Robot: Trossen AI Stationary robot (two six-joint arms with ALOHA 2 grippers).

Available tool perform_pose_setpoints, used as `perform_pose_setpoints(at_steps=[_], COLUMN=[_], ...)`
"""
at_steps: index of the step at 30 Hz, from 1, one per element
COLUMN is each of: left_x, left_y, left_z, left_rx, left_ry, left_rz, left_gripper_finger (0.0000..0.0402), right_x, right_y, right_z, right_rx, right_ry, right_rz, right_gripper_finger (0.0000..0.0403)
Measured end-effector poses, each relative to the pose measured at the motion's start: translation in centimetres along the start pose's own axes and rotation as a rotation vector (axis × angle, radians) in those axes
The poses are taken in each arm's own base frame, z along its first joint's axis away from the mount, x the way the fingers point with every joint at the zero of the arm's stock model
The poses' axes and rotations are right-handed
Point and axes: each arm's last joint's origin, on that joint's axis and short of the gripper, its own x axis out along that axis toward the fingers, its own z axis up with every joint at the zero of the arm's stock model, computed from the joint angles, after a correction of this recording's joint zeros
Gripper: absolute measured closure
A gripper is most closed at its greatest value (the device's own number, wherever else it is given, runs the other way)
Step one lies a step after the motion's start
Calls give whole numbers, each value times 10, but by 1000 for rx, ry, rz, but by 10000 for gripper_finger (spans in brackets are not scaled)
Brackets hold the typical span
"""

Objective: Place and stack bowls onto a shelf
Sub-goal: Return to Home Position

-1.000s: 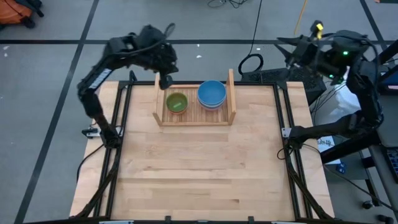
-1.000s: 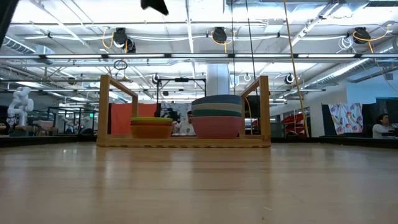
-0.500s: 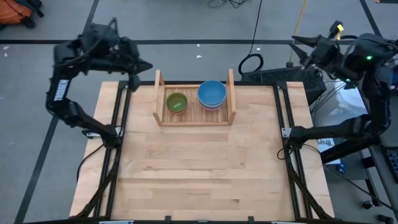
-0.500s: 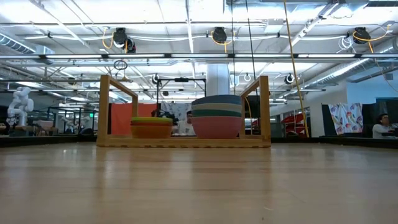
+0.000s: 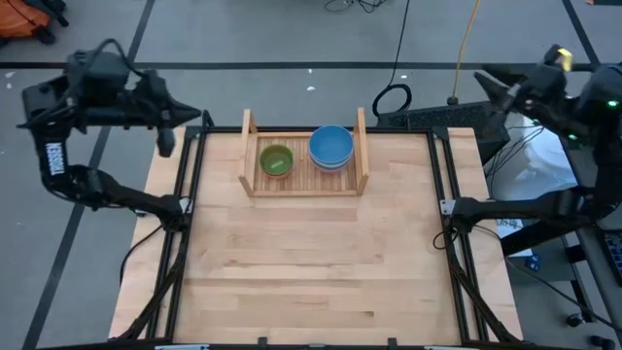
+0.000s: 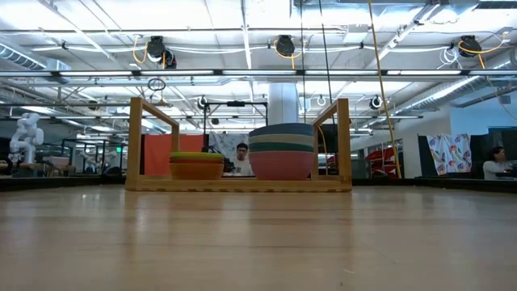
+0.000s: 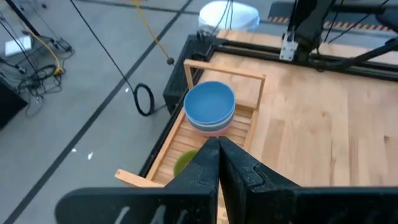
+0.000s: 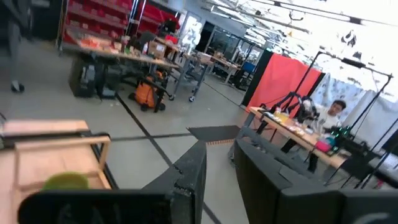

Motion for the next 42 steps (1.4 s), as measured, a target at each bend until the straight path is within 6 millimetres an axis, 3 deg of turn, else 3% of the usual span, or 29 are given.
perform_pose_setpoints(at_steps=[12, 30, 34, 42], left_x=[-50, -106, -107, -90], left_y=[-8, -18, -19, -20], left_z=[-22, -55, -61, -76], left_rx=[-44, -64, -82, -78], left_ry=[-121, -265, -256, -160], left_rz=[14, 28, 23, 14], left_gripper_finger=[394, 394, 394, 394], right_x=[-43, -87, -93, -91], right_y=[-7, -11, -8, 3], right_z=[-12, -34, -44, -71], right_rx=[200, 298, 319, 376], right_ry=[-13, 36, 52, 76], right_rz=[0, 13, 16, 19], right_gripper_finger=[325, 325, 325, 325])
